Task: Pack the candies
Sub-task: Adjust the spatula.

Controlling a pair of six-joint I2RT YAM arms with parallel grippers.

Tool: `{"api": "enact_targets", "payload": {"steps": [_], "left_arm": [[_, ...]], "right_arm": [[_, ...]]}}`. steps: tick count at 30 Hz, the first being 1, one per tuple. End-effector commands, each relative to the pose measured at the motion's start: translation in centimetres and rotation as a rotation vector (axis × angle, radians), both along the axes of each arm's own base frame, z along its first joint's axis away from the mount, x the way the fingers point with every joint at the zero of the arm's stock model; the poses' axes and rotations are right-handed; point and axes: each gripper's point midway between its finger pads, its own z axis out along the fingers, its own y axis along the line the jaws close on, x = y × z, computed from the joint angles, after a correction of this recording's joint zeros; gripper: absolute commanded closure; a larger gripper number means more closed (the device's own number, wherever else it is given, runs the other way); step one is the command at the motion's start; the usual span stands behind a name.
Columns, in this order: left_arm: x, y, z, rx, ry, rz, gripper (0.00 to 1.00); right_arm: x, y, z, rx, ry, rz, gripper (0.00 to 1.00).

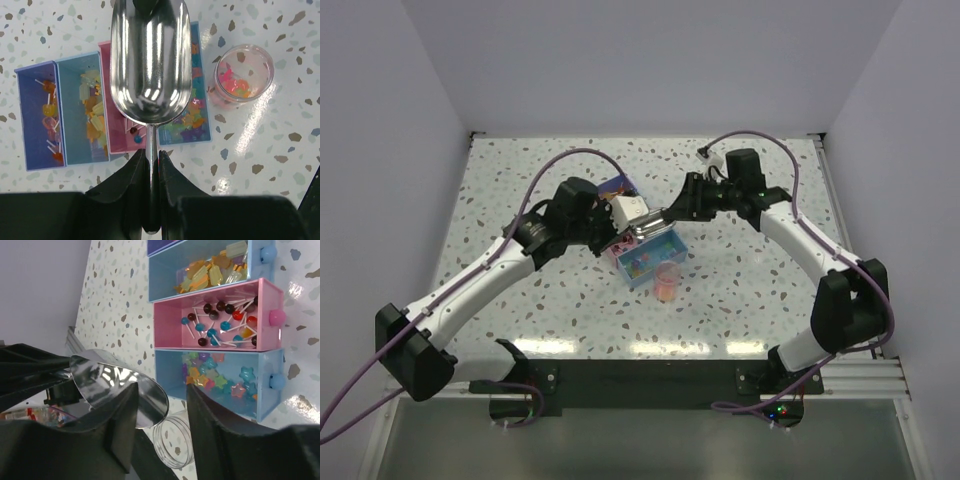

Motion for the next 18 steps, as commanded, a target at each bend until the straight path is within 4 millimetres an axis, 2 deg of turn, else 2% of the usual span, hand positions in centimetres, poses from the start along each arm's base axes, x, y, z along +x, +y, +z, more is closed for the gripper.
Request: {"api": "enact_targets", "payload": {"steps": [1, 2, 6, 8, 10, 15, 17, 18], "left_arm": [[1.0, -1.3, 3.5, -0.195, -0.073, 0.001, 1.0], [1.0, -1.3, 3.6, -0.21, -0.073, 0.0, 1.0], [1.0, -1.1, 3.7, -0.271, -0.077, -0.005, 1.0], [1.0, -0.9, 3.6, -0.296, -0.082, -0.007, 1.0], [1.0, -0.8, 3.5, -0.323, -0.101, -0.006, 1.0], [0.4, -0.7, 3.0, -0.392, -0.103, -0.025, 1.0], [0.6, -0.7, 3.4, -0.426, -0.121, -0.021, 1.0], [0.6, -0.7, 3.5, -0.431, -0.129, -0.022, 0.97]], "right_arm": [[-0.2, 0.9, 1.0, 0.066, -0.016, 0.035, 0.56], [-0.3, 0.9, 0.7, 0.064, -0.008, 0.036, 0.59], [-0.4, 1.2, 0.2, 0.093, 0.015, 0.042, 0.86], [-0.4, 1.3, 0.3, 0.108, 0.014, 0.044, 0.96], [-0.5, 1.5, 0.5, 0.121, 0.018, 0.049, 1.0], [-0.7, 1.8, 0.6, 0.155, 0.042, 0.053, 1.0], [-0.7, 2.1, 0.8, 0.186, 0.046, 0.06, 1.0], [-0.9, 2.1, 0.7, 0.191, 0.058, 0.061, 1.0]]}}
